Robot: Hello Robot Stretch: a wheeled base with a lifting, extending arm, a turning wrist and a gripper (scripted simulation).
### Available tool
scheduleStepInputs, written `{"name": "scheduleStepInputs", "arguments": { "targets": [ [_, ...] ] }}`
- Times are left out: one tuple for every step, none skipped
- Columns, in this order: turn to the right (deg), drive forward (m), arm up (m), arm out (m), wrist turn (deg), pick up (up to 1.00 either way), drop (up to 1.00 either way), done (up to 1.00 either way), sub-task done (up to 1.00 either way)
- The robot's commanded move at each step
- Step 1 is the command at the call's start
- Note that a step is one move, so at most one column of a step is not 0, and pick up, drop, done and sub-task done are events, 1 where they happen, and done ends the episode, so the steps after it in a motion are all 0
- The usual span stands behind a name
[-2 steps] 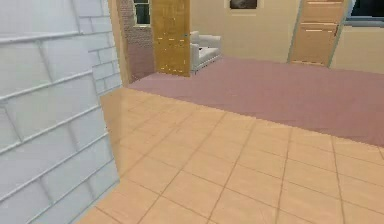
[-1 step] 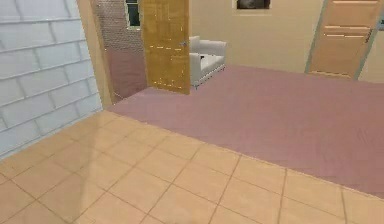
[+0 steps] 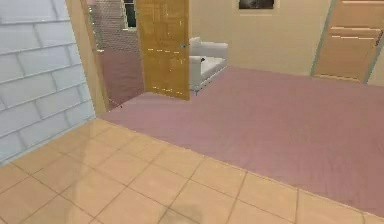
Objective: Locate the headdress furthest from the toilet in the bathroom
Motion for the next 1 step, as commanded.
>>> {"name": "scheduleStepInputs", "arguments": {
  "targets": [
    [-15.0, 0.0, 0.0, 0.0, 0.0, 0.0, 0.0, 0.0, 0.0]
  ]
}}
